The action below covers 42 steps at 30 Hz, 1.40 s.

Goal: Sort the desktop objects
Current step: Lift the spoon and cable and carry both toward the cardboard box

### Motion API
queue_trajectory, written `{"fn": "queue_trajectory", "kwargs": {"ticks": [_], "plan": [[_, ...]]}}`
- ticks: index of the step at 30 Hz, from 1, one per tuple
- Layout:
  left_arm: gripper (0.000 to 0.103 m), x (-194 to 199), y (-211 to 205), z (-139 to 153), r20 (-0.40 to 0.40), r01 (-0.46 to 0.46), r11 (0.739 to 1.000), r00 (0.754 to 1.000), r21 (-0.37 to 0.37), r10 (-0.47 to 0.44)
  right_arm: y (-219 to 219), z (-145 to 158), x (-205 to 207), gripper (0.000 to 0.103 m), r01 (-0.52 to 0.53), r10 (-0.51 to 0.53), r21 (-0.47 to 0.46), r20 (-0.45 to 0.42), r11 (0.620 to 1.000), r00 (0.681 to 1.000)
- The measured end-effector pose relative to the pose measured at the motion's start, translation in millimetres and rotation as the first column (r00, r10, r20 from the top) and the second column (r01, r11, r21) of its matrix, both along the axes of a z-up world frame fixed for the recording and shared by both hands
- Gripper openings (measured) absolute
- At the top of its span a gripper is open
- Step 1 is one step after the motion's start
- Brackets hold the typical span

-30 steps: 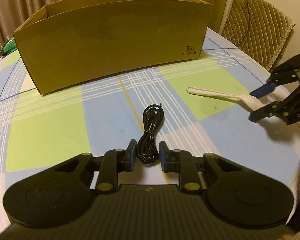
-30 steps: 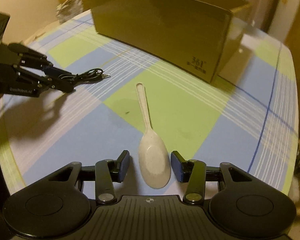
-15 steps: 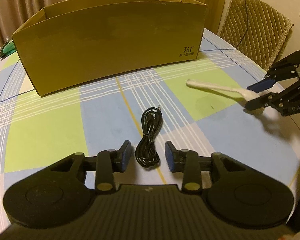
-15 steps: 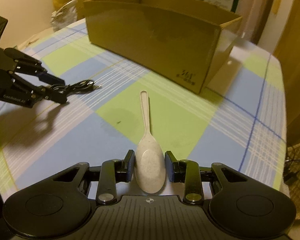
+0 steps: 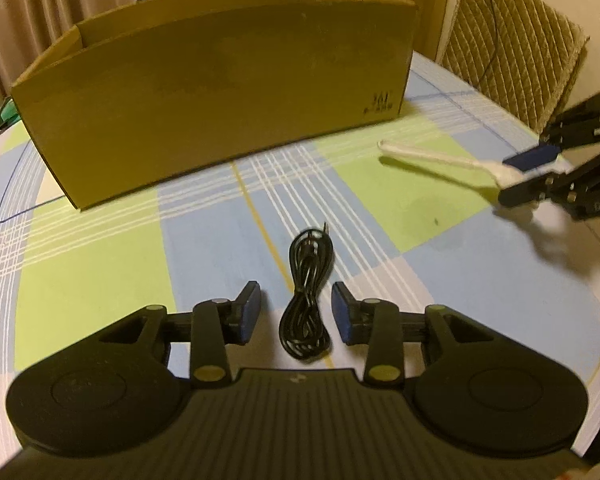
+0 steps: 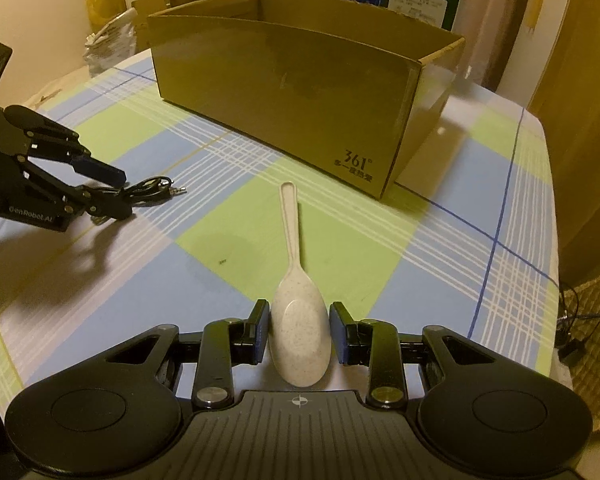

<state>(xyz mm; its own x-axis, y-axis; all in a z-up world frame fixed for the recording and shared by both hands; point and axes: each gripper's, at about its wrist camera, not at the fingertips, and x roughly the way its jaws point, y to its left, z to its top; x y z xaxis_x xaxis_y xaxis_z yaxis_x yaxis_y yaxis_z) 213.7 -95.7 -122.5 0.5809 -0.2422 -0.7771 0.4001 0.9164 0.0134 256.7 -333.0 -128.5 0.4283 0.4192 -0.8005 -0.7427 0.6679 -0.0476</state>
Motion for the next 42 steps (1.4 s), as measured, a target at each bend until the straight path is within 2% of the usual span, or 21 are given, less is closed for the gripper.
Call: {"fn": "queue_trajectory", "kwargs": {"ticks": [1,2,3,4,14,25,34,42], "plan": [[0.021,-1,0,0,-0.004,0.002,1.000,1.000,-0.004,-0.002,0,0,0,0.029,0.001,-0.001,0.001,0.000,1.000,1.000],[0.015,-1,0,1,-0.008,0.005,1.000,1.000,-0.005,-0.005,0,1,-1,0.029,0.001,-0.001,0.001,0.001,1.000,1.000],[0.014,-3,-2,2,-0.008,-0.002,1.000,1.000,0.011,0.002,1,2,-1,0.029,0.001,-0.001,0.002,0.003,1.000,1.000],[0.008,-5,-3,3,-0.005,-0.006,1.000,1.000,0.019,0.006,1,2,-1,0.029,0.001,-0.001,0.003,0.004,1.000,1.000],[0.008,-24,0,15,-0.006,-0.042,0.999,0.999,-0.013,0.042,4,23,-9,0.029,0.011,-0.012,0.017,0.044,1.000,0.999],[0.008,-37,8,44,0.027,-0.070,0.997,0.997,-0.038,0.071,3,56,-25,0.029,0.029,-0.032,0.034,0.098,0.999,0.995],[0.008,-52,16,67,0.057,-0.087,0.994,0.994,-0.061,0.090,3,80,-41,0.029,0.095,-0.101,0.069,0.095,0.993,0.990],[0.008,-66,24,82,0.075,-0.099,0.992,0.992,-0.078,0.105,9,95,-63,0.029,0.105,-0.114,0.095,0.103,0.990,0.988]]}}
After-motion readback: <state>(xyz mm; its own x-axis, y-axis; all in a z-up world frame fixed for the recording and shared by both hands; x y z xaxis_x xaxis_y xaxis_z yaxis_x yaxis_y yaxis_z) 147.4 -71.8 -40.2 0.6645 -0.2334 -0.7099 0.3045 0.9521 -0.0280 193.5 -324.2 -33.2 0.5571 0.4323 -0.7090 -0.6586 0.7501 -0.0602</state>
